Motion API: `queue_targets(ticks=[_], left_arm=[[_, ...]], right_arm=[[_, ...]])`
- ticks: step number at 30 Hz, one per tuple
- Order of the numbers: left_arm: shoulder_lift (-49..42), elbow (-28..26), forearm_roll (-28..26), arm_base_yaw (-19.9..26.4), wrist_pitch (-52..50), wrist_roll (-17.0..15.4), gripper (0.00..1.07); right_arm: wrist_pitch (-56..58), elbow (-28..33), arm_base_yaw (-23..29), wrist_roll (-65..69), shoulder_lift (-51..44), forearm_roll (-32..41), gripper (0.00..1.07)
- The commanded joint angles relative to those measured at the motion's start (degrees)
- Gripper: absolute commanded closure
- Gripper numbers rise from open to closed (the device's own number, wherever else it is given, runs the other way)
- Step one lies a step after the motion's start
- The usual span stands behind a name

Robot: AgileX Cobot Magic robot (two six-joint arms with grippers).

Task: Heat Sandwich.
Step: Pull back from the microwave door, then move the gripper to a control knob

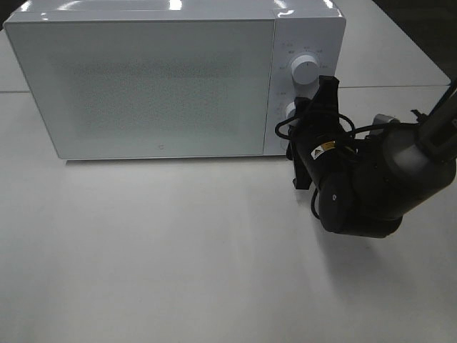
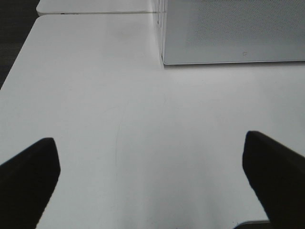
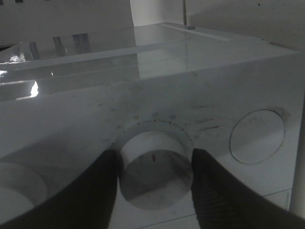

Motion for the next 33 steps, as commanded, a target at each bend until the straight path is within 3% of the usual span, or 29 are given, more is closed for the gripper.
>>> queue_targets(ticks=[1,2,3,6,24,33], left_arm=[[-1.7,0.1,-0.5,0.1,-0.3,-0.3,0.03],[-1.7,0.1,-0.5,0.1,-0.3,-0.3,0.03],[-1.7,0.1,-0.5,0.1,-0.3,-0.3,0.03],[-1.7,0.1,-0.5,0.1,-0.3,-0.3,0.03],[-1.7,0.1,-0.5,0.1,-0.3,-0.3,0.03],[-1.7,0.1,-0.5,0.1,-0.3,-0.3,0.03]], right_arm=[[-4.0,-0.3,-0.2,-3.2,-0.1,0.3,0.46],[-4.0,-0.3,-0.2,-3.2,-0.1,0.3,0.46],[-4.0,-0.3,-0.2,-3.9,-0.1,0.6,0.38],[-4.0,-0.3,-0.2,-4.0,-0.1,0.1,0.28],[-2.7,4.2,-0.2,-6.6,-3.2,-1.5,0.31],[1.1,7.8,-0.2,-6.9,-5.5,-8.4,0.31]])
